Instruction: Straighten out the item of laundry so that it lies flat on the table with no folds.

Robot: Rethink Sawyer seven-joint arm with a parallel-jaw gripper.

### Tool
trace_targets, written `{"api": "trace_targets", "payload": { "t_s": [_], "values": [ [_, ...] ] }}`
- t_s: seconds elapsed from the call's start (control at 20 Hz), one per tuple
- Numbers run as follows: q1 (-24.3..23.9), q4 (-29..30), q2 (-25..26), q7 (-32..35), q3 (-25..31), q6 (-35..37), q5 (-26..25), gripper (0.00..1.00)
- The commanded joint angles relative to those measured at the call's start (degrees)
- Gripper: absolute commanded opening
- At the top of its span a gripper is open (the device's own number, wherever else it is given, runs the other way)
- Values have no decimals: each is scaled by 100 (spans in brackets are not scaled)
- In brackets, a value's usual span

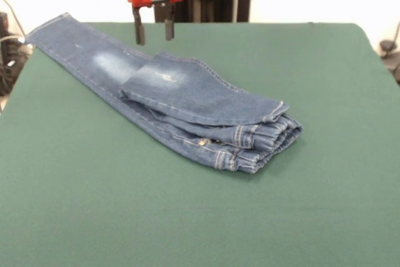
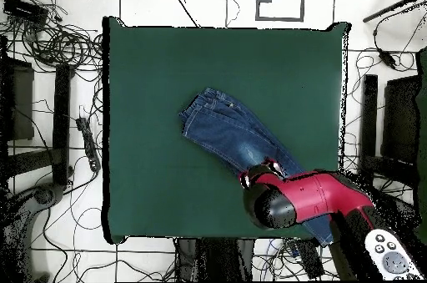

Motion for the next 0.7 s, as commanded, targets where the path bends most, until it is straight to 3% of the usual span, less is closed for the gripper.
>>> {"api": "trace_targets", "payload": {
  "t_s": [0.05,0.7],
  "values": [
    [522,-51,239,1044,-167,-180,404,100],
    [782,-268,267,1016,-250,-337,794,100]
  ]
}}
